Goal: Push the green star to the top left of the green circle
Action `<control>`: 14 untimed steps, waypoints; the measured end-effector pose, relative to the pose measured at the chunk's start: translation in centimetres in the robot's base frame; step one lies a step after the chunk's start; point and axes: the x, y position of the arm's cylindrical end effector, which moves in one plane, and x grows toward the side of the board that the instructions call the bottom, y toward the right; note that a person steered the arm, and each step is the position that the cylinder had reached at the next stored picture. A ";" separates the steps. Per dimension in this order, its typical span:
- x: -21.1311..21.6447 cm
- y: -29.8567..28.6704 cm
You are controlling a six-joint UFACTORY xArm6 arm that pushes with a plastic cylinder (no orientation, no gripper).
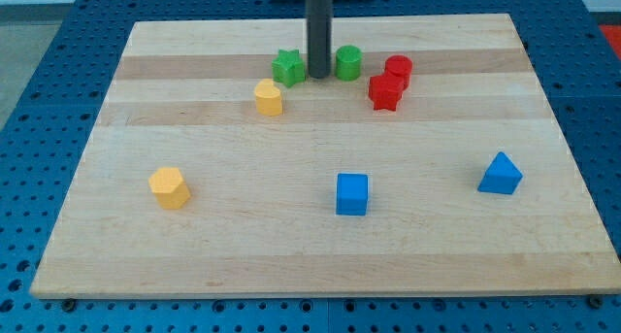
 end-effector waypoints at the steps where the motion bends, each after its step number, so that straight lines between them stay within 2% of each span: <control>1: -0.7 -1.5; 2: -5.0 -0.4; 3: -5.9 -2.1; 4: -3.3 -9.7; 5: 2.9 -11.2; 6: 7.8 -10.3; 7: 8.4 -5.0; 9: 6.3 -1.0; 10: 4.4 2.8; 12: 3.9 -2.9; 13: 3.9 -7.8; 14: 3.8 -8.9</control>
